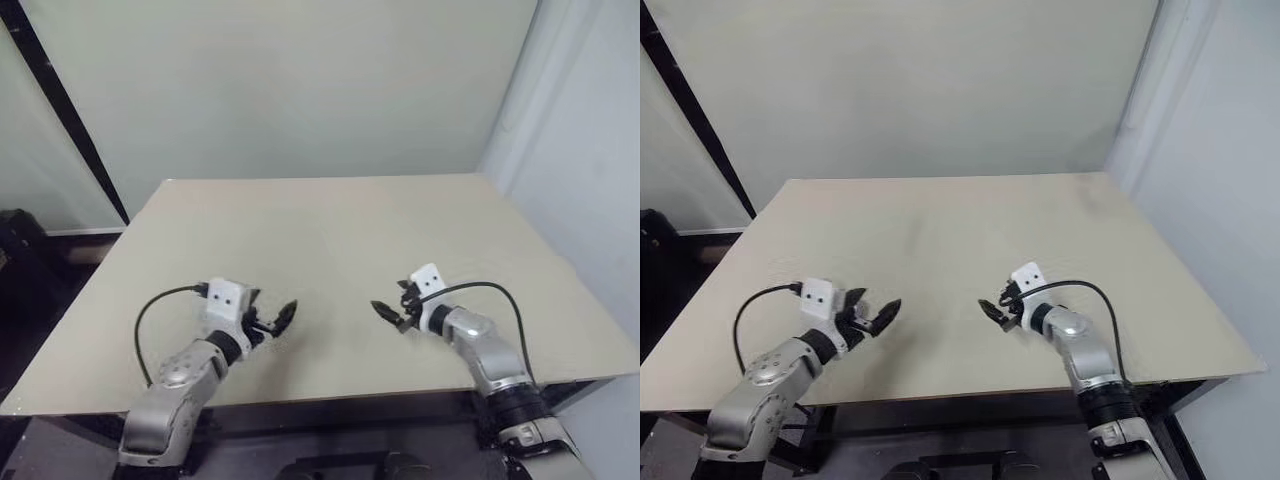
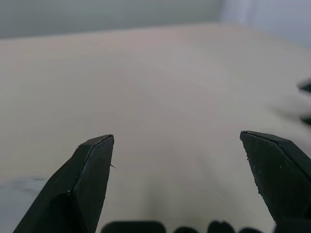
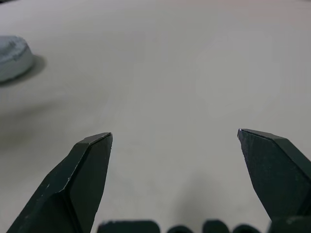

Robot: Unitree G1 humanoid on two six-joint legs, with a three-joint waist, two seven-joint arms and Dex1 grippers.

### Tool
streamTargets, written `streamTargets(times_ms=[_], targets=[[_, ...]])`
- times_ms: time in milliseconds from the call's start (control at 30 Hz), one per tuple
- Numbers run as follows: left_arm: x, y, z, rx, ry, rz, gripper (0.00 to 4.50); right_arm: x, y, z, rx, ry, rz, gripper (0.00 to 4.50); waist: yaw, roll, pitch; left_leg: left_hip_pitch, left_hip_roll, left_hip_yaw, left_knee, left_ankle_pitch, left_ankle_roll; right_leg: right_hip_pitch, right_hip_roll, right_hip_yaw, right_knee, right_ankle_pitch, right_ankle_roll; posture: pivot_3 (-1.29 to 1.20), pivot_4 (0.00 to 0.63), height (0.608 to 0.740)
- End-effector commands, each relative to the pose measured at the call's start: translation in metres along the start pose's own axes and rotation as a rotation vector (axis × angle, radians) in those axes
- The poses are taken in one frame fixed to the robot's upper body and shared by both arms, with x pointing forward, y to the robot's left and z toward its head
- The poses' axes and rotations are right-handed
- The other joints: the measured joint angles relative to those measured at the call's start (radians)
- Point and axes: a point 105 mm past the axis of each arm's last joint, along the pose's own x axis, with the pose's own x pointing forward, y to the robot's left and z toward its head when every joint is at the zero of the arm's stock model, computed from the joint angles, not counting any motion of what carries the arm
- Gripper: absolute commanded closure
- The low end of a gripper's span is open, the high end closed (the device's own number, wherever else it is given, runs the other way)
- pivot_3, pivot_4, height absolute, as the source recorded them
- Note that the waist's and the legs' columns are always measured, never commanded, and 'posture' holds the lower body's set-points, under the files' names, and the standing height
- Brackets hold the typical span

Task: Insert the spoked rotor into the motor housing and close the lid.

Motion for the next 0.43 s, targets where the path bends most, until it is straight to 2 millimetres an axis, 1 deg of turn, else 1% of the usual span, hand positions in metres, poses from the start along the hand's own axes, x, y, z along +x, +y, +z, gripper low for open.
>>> streamTargets(times_ms=[33,200,433], targets=[[0.0079,0.0035,0.0074,0.091,-0.003,-0.010,0.04,-0.0130,-0.0120,0.0207,-0.016,-0.063,-0.031,0.00,0.000,0.000,0.000,0.000,0.000,0.000,0.000,0.000,0.000,0.000,0.000,0.000,0.000,0.000,0.000,0.00,0.000,0.740],[0.0118,0.0085,0.0024,0.103,0.011,-0.010,0.04,-0.0198,-0.0207,0.0188,0.002,-0.067,-0.082,0.00,0.000,0.000,0.000,0.001,0.000,0.001,0.000,0.000,0.000,0.000,0.000,0.001,0.000,0.000,0.000,0.00,0.000,0.740],[0.0142,0.0133,0.0011,0.109,0.009,-0.009,0.04,-0.0194,-0.0199,0.0195,0.012,-0.087,-0.107,0.00,0.000,0.000,0.000,0.000,0.000,0.001,0.001,0.000,0.000,0.000,-0.001,0.001,0.000,0.000,0.000,0.00,0.000,0.740]])
